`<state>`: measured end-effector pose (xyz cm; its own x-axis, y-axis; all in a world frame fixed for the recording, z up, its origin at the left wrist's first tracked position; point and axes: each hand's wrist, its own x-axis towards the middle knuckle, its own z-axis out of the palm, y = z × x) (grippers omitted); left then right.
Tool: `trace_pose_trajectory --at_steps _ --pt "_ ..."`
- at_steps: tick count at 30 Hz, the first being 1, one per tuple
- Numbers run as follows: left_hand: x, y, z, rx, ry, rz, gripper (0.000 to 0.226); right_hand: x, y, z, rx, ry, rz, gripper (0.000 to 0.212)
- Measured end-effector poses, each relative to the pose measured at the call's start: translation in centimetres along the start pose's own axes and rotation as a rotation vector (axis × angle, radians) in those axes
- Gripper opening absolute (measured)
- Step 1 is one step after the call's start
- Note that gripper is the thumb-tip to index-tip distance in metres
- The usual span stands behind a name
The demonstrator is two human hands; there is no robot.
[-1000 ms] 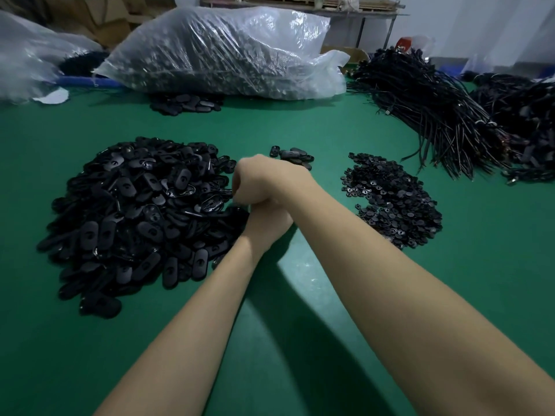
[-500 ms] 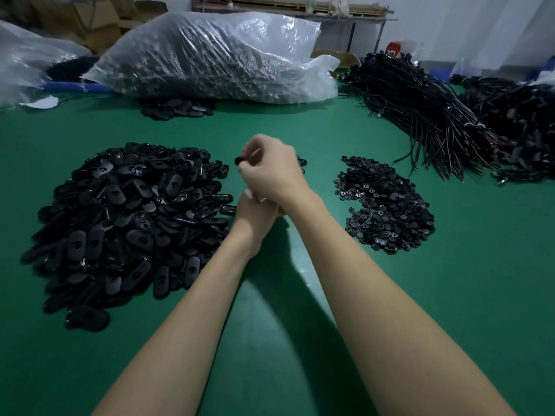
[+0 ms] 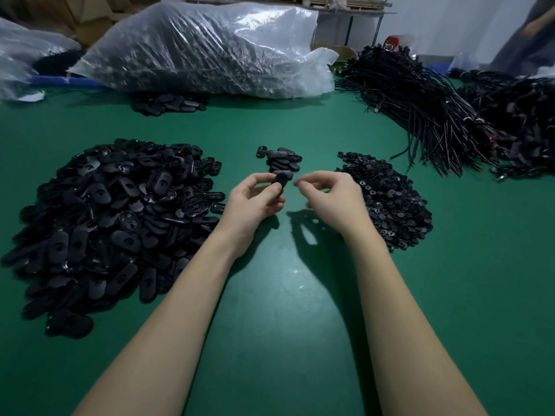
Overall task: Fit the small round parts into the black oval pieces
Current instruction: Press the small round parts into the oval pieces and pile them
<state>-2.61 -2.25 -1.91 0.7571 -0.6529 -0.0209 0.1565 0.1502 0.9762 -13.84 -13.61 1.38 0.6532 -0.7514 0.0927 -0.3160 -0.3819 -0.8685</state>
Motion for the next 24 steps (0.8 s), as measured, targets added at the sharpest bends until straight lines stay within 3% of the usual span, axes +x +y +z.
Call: trace_pose_trajectory --at_steps 2,4,8,17,24 --pt "-0.1 0.1 0.0 -0.031 -0.010 -0.021 0.009 0.0 0.8 -1.7 -0.345 0.081 0.029 0.013" --pt "0.0 0.2 0.1 -0.046 0.000 -0.017 0.009 -0.2 1.6 -3.1 -0.450 0.141 0.133 0.015" --pt "0.2 0.2 0.2 -0.052 0.023 -0.038 0.011 -0.6 2.8 -4.4 -0.425 0.177 0.230 0.020" --pt "0.1 0.3 0.2 -0.071 0.019 -0.051 0.010 -0.5 2.4 -4.7 -0.410 0.140 0.233 0.025" --pt "0.0 0.4 0.2 -0.086 0.006 -0.053 0.011 -0.5 2.5 -4.7 -0.438 0.134 0.225 0.015"
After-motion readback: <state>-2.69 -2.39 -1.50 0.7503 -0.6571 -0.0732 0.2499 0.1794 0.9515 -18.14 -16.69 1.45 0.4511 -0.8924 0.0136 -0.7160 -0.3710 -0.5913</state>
